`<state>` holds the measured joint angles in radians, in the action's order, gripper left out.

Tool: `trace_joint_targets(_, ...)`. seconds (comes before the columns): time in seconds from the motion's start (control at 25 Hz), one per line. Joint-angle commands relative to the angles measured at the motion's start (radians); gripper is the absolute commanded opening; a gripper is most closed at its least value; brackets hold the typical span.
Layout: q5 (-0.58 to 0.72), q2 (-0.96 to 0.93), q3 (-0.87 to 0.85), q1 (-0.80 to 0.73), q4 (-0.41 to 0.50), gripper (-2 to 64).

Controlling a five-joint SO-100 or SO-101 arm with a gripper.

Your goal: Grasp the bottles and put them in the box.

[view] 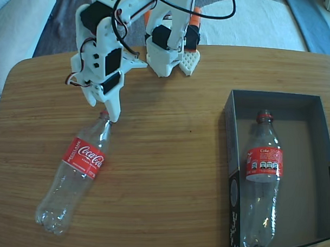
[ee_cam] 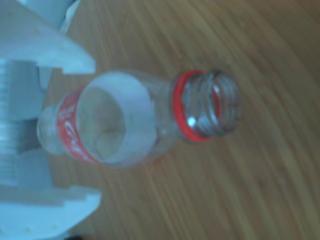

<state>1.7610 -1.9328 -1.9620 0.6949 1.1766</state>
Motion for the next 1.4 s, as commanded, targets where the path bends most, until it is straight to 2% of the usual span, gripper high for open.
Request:
trace_joint_targets(0.0, 0.054, -0.008, 0.012, 0.034, -0.005, 27.2)
trace_joint_targets(0.08, 0.052, -0.012, 0.012, 0.044, -0.005, 30.4)
trace_joint_targets(0.24, 0.043, -0.011, 0.011, 0.063, -0.011, 43.0)
trace_joint_targets(0.52, 0.043, -0.018, -0.071, 0.084, -0.175, 50.6)
trace_joint_targets(1.0, 0.054, -0.009, -0.143, 0.066, -0.186, 51.3)
trace_joint_targets(1.36, 0.054, -0.008, -0.230, 0.038, -0.337, 51.2)
